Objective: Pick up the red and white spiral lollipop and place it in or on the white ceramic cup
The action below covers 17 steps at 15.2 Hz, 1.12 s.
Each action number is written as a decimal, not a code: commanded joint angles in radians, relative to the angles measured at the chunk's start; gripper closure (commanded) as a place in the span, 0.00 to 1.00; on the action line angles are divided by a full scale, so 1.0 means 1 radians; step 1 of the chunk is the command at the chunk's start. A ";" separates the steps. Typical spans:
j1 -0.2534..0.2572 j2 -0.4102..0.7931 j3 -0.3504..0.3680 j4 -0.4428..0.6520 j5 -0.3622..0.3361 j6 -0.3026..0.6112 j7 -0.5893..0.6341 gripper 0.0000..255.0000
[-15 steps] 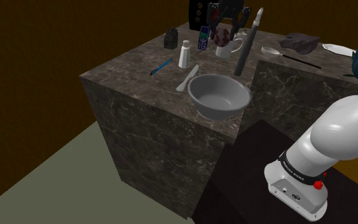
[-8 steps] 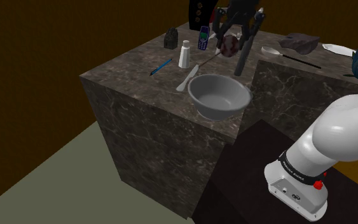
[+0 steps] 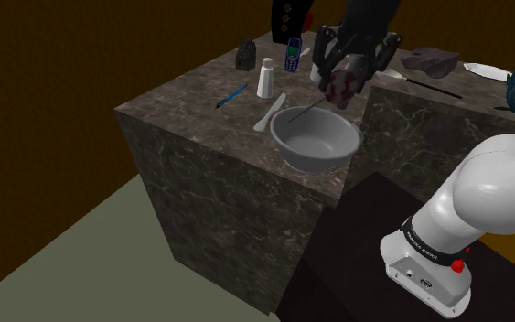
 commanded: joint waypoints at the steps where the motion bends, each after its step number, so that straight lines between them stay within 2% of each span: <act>1: 0.005 -0.015 0.007 -0.035 0.008 0.020 0.003 1.00; 12: 0.017 -0.038 0.030 -0.195 0.032 0.157 -0.007 1.00; 17: 0.019 -0.038 0.029 -0.196 0.031 0.158 -0.006 1.00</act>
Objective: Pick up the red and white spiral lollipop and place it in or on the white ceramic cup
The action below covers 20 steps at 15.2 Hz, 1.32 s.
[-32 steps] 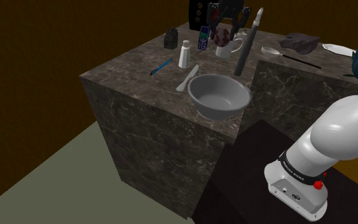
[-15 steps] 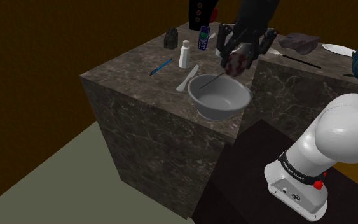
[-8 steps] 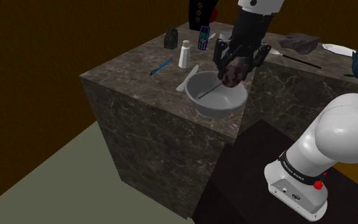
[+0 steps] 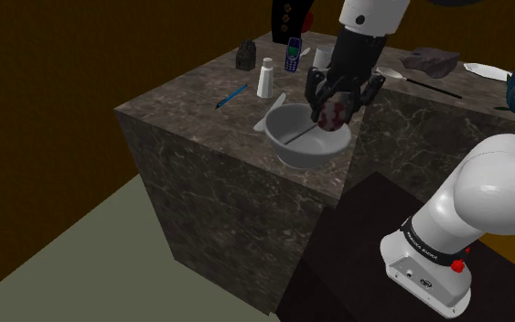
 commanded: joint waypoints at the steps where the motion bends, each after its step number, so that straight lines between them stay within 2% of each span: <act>1: 0.002 0.004 0.002 -0.003 0.001 -0.002 0.000 1.00; 3: 0.002 0.004 0.002 -0.003 0.001 -0.001 0.000 1.00; 4: 0.002 0.003 0.002 -0.004 0.001 -0.001 0.000 0.00; 9: 0.002 0.004 0.002 -0.003 0.001 -0.001 0.000 0.00; 13: -0.009 0.018 -0.023 0.130 -0.022 -0.121 0.006 0.00; 20: -0.009 0.018 -0.023 0.130 -0.022 -0.121 0.006 0.00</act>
